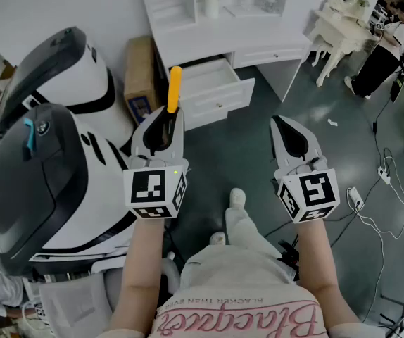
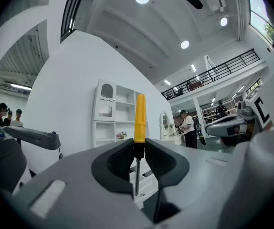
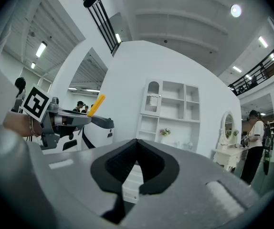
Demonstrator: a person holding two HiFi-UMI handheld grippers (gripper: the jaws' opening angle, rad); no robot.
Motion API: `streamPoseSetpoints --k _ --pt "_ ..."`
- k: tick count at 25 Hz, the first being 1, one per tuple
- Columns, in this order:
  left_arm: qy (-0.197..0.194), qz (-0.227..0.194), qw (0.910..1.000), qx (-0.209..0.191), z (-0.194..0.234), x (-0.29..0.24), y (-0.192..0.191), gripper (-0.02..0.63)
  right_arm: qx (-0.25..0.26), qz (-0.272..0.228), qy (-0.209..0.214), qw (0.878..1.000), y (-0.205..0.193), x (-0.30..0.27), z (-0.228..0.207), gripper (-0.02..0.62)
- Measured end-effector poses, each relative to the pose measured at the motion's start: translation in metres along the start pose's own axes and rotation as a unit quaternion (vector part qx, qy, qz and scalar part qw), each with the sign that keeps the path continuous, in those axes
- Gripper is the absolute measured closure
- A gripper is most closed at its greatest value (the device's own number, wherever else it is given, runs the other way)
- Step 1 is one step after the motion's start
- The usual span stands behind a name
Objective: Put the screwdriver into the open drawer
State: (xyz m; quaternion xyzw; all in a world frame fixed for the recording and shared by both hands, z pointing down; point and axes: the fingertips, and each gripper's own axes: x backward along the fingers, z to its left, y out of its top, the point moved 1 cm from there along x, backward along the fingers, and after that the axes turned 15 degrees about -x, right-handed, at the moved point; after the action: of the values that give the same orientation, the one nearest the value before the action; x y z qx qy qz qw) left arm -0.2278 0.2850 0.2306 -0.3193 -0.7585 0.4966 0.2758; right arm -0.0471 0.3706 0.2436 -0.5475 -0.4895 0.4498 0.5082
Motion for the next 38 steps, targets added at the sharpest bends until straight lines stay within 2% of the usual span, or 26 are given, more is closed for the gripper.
streamPoseSetpoints --k 5,10,14,18,28,38 --pt "-0.001 -0.001 1.0000 -0.004 -0.001 -0.025 -0.002 0.512 -0.006 -0.005 -0.006 1.000 -0.002 -0.018 -0.018 0.595" --pt "0.002 0.007 0.9999 -0.008 -0.001 -0.052 -0.010 0.511 -0.017 -0.006 0.008 1.000 -0.005 -0.045 -0.034 0.595" --pt "0.003 0.015 0.9999 -0.007 0.003 -0.083 -0.019 0.512 -0.041 -0.014 0.014 0.999 -0.002 -0.074 -0.055 0.595" --pt "0.007 0.025 0.9997 -0.004 0.008 -0.120 -0.026 0.511 -0.043 -0.004 0.022 0.999 -0.002 -0.109 -0.077 0.595" --pt "0.043 0.044 0.9980 0.017 0.026 -0.210 -0.041 0.512 -0.040 0.016 0.062 0.997 0.003 -0.195 -0.131 0.595" --pt "0.065 0.062 0.9957 0.021 0.032 -0.260 -0.057 0.511 -0.048 0.033 0.087 0.994 -0.004 -0.248 -0.165 0.595"
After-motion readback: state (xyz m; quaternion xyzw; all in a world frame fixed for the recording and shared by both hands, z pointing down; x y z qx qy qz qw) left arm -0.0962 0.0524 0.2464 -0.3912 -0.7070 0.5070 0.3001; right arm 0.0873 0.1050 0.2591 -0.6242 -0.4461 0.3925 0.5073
